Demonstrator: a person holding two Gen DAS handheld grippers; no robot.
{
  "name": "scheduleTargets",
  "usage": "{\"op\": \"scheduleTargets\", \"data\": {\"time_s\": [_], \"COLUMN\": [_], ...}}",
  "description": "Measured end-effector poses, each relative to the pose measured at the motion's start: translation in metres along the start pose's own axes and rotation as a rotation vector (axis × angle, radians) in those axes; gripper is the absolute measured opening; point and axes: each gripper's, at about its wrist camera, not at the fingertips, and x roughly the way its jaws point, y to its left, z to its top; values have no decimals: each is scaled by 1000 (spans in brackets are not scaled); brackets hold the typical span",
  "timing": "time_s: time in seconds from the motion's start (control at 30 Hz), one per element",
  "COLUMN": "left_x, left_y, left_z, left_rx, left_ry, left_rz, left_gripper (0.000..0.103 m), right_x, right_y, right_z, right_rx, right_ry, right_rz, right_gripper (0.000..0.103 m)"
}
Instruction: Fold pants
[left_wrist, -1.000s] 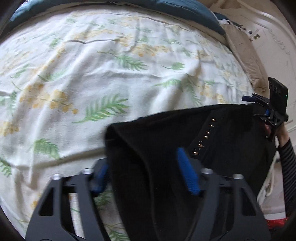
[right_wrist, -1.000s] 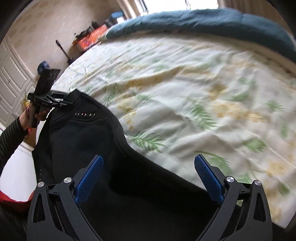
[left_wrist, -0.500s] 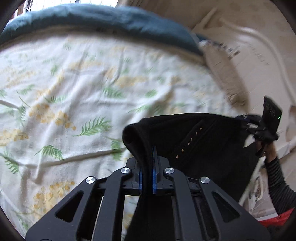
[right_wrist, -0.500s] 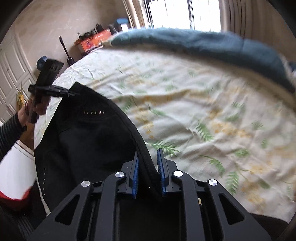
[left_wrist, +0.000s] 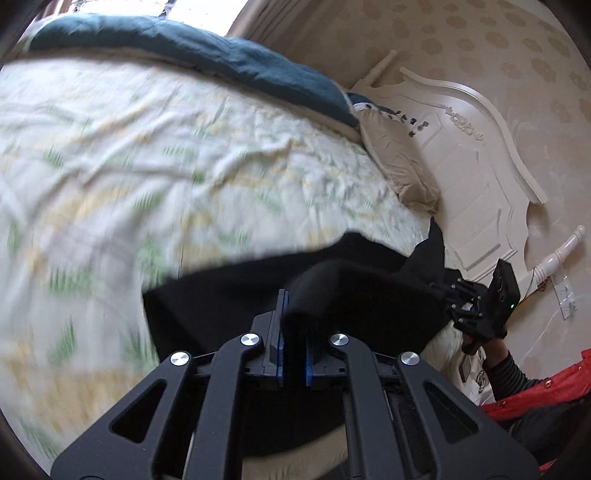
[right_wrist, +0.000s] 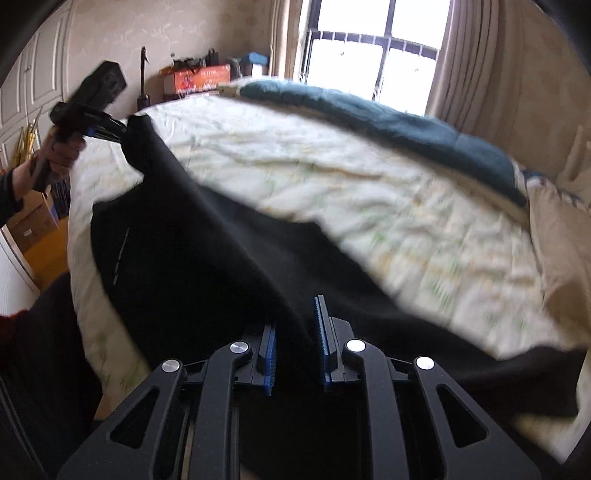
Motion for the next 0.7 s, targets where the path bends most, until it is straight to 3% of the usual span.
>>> {"op": "scheduleTargets", "data": {"time_s": [0.13, 0.23, 0.27, 0.37, 0.4, 0.43, 0.53, 0.7], "left_x": [3, 8, 6, -10, -16, -24, -43, -56], "left_y": [13, 22, 25, 28, 29, 32, 38, 22], "left_z": [-43, -66, -74, -87, -90, -95, -103, -125], "left_rx": [-76, -95, -98, -81, -84, -87, -126, -302], "left_ry": [35, 63, 55, 10, 2, -14, -44, -121], "left_rz": [-1, 24, 31, 33, 53, 93, 146, 8], "left_gripper": [16, 19, 20, 31, 45, 52, 52, 52], "right_x": [14, 15, 14, 3, 0, -2, -8, -16], "right_y": [16, 20, 18, 11, 11, 11, 6, -10], "right_z": [-28, -39, -39, -42, -45, -48, -57, -61], "right_rx": [20, 51, 72, 171, 188, 203, 275, 467], "right_ry": [51, 27, 21, 1, -6, -11, -23, -70], "right_rz": [2, -16, -8, 54, 57, 61, 81, 159], "right_gripper": [19, 23, 30, 65, 73, 73, 73, 73]}}
